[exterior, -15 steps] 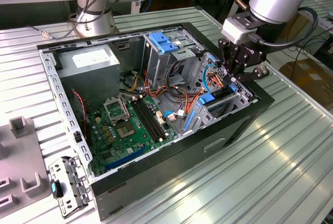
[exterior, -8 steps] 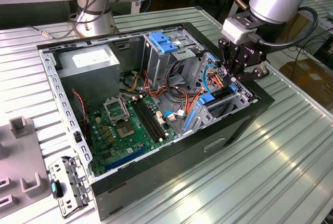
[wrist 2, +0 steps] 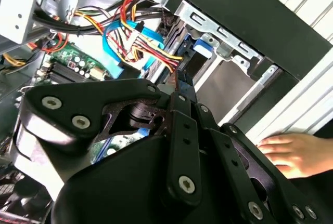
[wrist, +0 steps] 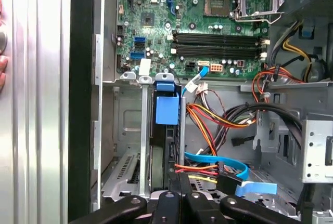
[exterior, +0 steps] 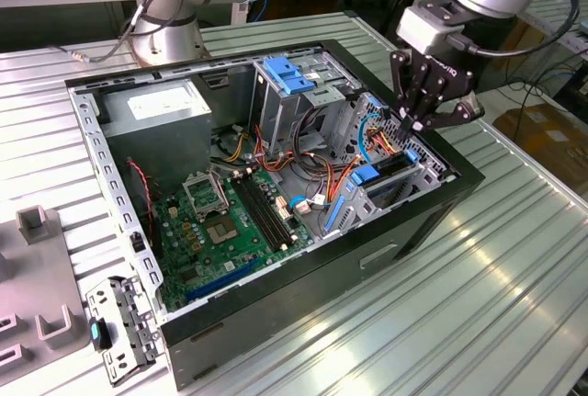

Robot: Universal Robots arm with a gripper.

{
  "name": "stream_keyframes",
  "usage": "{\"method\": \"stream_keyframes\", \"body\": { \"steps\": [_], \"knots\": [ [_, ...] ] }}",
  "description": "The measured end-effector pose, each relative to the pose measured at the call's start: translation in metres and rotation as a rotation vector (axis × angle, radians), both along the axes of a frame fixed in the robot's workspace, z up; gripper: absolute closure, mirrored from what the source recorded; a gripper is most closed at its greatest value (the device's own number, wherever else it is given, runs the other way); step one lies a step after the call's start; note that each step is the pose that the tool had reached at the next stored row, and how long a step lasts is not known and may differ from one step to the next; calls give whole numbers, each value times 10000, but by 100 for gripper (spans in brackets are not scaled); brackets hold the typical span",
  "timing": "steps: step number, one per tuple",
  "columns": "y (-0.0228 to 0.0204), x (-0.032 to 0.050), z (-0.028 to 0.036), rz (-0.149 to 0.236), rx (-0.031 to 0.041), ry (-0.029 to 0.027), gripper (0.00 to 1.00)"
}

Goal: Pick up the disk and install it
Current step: 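Insert the second disk wire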

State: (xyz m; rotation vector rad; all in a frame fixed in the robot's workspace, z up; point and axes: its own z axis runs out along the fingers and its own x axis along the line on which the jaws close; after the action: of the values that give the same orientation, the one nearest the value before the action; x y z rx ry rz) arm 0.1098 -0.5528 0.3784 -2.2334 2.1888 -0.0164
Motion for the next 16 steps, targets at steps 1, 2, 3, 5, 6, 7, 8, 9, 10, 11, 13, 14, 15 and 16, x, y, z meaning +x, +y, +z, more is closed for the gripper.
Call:
{"method": "stream_keyframes", "body": {
  "steps": [1, 2, 3, 5, 6, 7, 8, 9, 10, 11, 13, 14, 15, 16],
  "knots": [
    [4, -1, 5, -1, 1, 72, 89],
    [18, -1, 33, 0, -4, 160, 89],
    [32, -2, 61, 0, -1, 185, 89],
    [67, -1, 161, 0, -14, 209, 89],
    [81, -1, 192, -1, -25, 215, 89],
    [98, -1, 215, -1, -33, 224, 89],
    [119, -1, 240, -1, -40, 238, 89],
    [146, -1, 261, -1, -46, 258, 89],
    [184, -1, 281, 0, -48, 294, 89],
    [215, 0, 291, 0, -55, 326, 89],
    [315, 1, 292, 1, -103, 420, 89],
    [371, 2, 286, 1, -300, 495, 89],
    [404, 5, 281, -1, -413, 522, 89],
    [430, 5, 275, -2, -470, 538, 89]
  ]
}}
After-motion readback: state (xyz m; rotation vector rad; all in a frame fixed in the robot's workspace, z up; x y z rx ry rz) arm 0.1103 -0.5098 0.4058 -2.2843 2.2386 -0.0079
